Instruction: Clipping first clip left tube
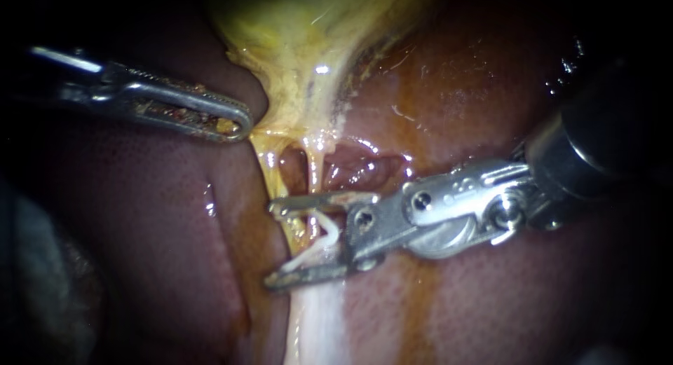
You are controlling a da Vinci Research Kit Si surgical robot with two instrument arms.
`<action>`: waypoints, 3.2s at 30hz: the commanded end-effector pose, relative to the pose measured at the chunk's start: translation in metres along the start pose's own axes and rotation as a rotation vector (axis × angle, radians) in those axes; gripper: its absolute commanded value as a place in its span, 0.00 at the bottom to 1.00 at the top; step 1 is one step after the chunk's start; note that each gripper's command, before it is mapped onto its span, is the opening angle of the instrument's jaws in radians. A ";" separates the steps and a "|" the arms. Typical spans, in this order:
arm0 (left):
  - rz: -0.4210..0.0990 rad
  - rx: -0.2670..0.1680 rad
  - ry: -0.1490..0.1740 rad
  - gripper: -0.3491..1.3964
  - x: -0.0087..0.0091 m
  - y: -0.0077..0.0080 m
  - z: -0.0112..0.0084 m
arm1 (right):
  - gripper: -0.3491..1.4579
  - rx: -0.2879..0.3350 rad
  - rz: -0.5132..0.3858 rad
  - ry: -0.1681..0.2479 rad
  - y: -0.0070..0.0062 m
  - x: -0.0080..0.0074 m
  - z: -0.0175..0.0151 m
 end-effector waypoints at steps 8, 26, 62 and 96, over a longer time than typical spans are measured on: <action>0.000 0.000 0.000 0.00 0.0000 0.0000 0.0000 | 0.47 0.006 0.011 0.002 0.0002 -0.0004 -0.0013; 0.000 0.001 0.000 0.00 0.0000 0.0002 0.0000 | 0.47 0.005 0.091 0.029 0.0015 -0.0031 -0.0007; -0.001 0.001 0.001 0.00 0.0000 0.0004 0.0001 | 0.45 0.094 0.233 0.124 0.0021 -0.0030 0.0051; -0.001 0.001 0.001 0.00 0.0000 0.0003 0.0000 | 0.33 0.223 0.367 0.178 -0.0026 0.0025 0.0034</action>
